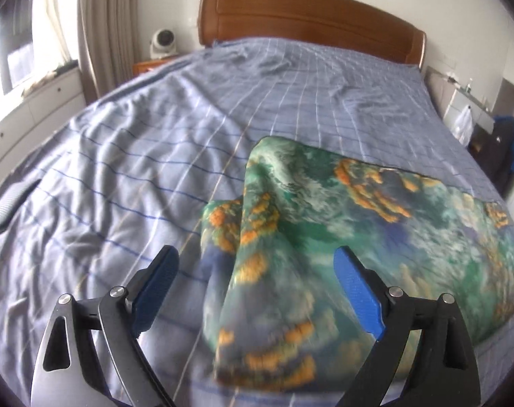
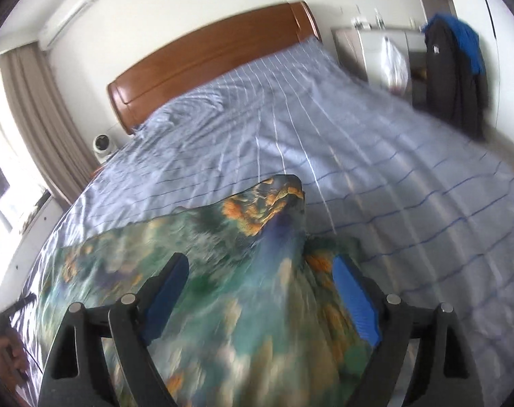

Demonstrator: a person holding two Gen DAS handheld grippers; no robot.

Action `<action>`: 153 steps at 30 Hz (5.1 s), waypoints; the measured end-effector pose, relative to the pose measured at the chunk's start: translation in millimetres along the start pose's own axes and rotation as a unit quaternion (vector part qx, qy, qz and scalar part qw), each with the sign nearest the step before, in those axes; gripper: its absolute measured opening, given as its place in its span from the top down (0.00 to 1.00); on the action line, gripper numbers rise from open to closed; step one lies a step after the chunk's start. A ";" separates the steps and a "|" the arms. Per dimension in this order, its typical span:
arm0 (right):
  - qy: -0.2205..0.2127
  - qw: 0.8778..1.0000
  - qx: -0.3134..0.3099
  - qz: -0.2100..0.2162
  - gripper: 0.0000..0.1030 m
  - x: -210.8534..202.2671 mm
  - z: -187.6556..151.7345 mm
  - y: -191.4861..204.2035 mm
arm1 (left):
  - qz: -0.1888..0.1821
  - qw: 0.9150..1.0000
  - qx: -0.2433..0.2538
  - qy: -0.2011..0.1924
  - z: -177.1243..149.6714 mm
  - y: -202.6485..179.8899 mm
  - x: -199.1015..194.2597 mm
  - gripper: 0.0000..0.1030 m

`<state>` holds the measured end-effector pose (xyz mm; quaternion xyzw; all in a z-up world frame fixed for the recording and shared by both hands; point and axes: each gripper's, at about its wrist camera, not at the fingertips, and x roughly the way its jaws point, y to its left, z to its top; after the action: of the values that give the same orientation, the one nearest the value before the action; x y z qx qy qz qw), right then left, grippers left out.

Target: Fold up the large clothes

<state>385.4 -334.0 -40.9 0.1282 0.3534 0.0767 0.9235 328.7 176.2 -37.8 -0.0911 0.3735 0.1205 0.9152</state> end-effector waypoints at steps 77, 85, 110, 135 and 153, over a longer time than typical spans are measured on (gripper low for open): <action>-0.061 0.994 0.044 0.077 0.71 -72.0 -64.9 36.8 | -0.373 0.891 0.200 0.160 28.0 -285.5 -51.0 0.02; -0.114 0.957 -0.258 0.069 0.72 -111.3 -99.2 178.8 | -0.349 0.885 0.248 0.182 32.2 -294.1 -73.6 0.01; -0.042 0.969 -0.170 0.176 0.38 -101.5 -80.8 210.7 | -0.217 0.957 0.109 0.160 59.1 -74.2 -0.8 0.72; 0.087 0.958 -0.225 0.157 0.29 38.1 -101.9 304.7 | -0.248 0.946 -0.163 0.132 2.2 123.9 36.2 0.25; 0.115 0.945 -0.258 0.166 0.25 0.0 -135.0 332.7 | -0.113 0.988 -0.070 0.079 -22.0 106.5 -5.1 0.24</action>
<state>277.6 8.5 -40.9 -0.0676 0.3992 0.3321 0.8520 279.9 271.5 -57.8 -0.2061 0.4225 0.0345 0.8820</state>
